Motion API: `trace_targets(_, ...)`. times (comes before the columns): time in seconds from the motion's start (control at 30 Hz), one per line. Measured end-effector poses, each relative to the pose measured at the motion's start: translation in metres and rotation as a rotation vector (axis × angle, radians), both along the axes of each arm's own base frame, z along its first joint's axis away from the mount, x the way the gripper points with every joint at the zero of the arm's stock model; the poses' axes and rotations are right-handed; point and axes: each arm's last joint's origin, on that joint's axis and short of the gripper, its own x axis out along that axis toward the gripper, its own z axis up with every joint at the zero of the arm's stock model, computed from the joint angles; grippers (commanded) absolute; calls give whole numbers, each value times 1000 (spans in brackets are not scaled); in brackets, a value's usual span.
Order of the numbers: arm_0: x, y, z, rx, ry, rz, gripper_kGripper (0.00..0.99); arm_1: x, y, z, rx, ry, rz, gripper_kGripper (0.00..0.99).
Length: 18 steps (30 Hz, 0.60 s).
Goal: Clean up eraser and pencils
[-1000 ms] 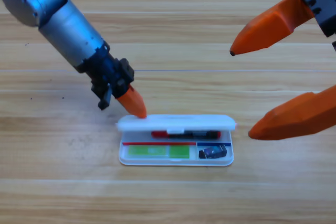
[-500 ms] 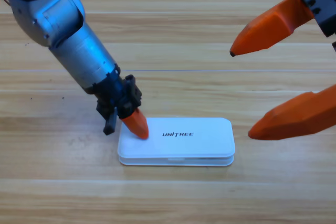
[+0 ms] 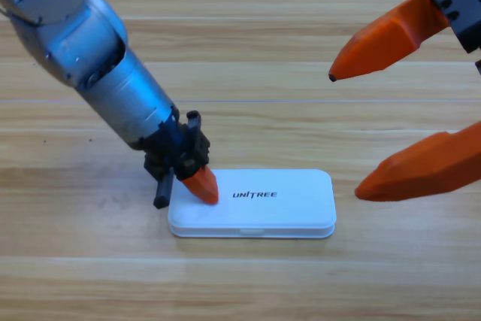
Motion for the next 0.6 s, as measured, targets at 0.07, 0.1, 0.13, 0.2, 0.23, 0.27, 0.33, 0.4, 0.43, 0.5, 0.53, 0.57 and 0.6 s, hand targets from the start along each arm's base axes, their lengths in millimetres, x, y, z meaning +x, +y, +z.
trace_targets(0.07,-4,0,-1,-1,-24,-3,0,0,0,0,0,0,0,990)
trace_targets(0.1,-6,0,-1,-1,-37,-5,0,0,0,0,0,0,0,990)
trace_targets(0.13,-7,-1,-2,2,-42,-6,0,0,0,0,0,0,0,990)
trace_targets(0.2,-8,-1,-1,6,-50,-7,0,0,0,0,0,0,0,990)
trace_targets(0.23,-8,-1,0,6,-54,-7,0,0,0,0,0,0,0,990)
trace_targets(0.27,-9,-1,2,6,-60,-6,0,0,0,0,0,0,0,990)
trace_targets(0.33,-12,-1,8,21,-58,-1,0,0,0,0,0,0,0,990)
trace_targets(0.4,-18,4,14,51,-26,4,0,0,0,0,0,1,0,990)
trace_targets(0.43,-21,6,18,63,-11,5,0,0,0,0,0,1,-1,990)
trace_targets(0.5,-26,9,32,67,3,3,0,0,0,0,0,1,-1,990)
trace_targets(0.53,-29,11,46,54,-1,2,0,0,0,0,0,1,-1,990)
trace_targets(0.57,-32,13,62,37,-7,4,0,0,0,0,0,1,-1,990)
trace_targets(0.6,-35,15,83,9,-20,7,0,0,0,0,0,1,-1,990)
